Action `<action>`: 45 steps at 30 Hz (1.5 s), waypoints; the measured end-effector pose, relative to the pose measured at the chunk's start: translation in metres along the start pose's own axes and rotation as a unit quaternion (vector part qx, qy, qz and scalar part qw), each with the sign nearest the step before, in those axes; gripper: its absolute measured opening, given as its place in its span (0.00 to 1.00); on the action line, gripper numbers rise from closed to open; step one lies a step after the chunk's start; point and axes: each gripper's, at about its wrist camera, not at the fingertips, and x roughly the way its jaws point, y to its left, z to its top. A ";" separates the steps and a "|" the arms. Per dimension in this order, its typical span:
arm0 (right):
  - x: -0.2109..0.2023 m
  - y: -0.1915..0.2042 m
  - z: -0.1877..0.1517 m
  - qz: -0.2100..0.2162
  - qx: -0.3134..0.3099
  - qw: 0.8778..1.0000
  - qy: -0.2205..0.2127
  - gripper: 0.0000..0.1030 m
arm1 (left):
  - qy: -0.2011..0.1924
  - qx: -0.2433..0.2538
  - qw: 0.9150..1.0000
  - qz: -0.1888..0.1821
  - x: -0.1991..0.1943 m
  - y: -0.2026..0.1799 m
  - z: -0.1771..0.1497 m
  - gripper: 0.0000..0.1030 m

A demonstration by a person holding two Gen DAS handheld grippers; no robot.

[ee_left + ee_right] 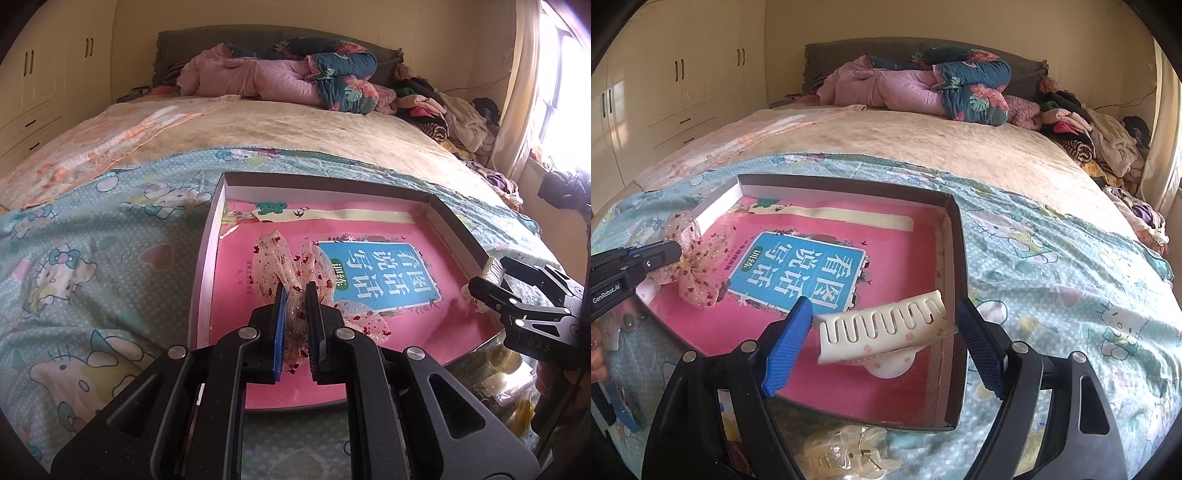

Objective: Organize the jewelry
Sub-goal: 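Carry the bow into the tray with the left tool while the right tool releases the white clip there, then grasp the small blue box with the left tool while the right tool grasps the dark red clip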

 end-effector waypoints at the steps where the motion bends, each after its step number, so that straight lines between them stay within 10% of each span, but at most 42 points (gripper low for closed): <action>1: 0.002 -0.001 0.000 -0.001 0.002 1.000 0.003 0.75 | -0.001 0.001 1.000 0.001 0.000 0.000 0.000 0.05; 23: -0.031 -0.010 -0.009 -0.001 0.021 0.999 -0.033 0.84 | -0.020 0.015 1.000 0.000 -0.015 -0.011 -0.002 0.08; 45: -0.106 0.009 -0.048 -0.007 0.018 0.996 -0.083 0.92 | -0.093 0.027 0.995 -0.004 -0.086 -0.023 -0.025 0.73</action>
